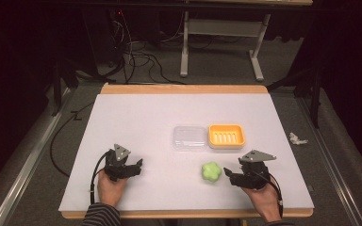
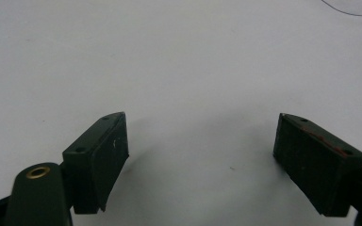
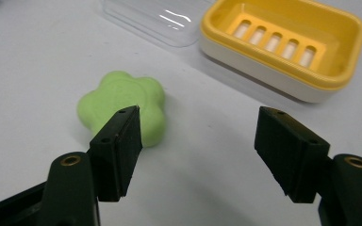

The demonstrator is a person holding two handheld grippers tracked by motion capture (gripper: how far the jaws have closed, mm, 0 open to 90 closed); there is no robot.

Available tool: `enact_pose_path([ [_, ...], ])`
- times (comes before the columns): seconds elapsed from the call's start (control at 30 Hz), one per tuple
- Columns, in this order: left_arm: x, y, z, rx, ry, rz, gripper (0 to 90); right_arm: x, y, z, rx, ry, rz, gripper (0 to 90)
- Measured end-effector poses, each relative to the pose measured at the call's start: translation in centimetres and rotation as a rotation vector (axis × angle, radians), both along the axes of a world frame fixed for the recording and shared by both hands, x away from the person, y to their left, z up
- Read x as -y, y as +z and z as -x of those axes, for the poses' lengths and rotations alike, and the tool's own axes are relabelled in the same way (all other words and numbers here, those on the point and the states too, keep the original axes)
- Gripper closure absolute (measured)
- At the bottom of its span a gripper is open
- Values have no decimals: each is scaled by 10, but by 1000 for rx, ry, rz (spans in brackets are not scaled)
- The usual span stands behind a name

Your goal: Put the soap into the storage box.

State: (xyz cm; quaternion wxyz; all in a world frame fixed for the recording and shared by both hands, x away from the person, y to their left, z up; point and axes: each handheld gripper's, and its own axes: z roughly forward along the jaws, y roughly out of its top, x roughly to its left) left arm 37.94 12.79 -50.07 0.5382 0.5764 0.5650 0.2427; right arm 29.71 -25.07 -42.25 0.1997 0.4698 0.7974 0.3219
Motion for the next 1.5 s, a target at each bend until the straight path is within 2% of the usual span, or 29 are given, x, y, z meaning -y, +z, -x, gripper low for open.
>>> enact_pose_path([
  [0.5, 0, 0, 0, 1, 2, -1, 189, -31, 5, -10, -68, 94, 76, 268],
  [0.7, 0, 0, 0, 0, 2, 0, 188, -46, 0, -16, -88, 126, 105, 231],
  [0.87, 0, 0, 0, -1, 3, 3, 187, -57, -6, -23, -126, 150, 169, 191],
  [1.27, 0, 0, -1, -1, 7, 3, 186, -74, -23, -37, -204, 170, 220, 173],
  [1.5, 0, 0, -1, -1, 8, 3, 185, -78, -29, -42, -224, 180, 237, 191],
])
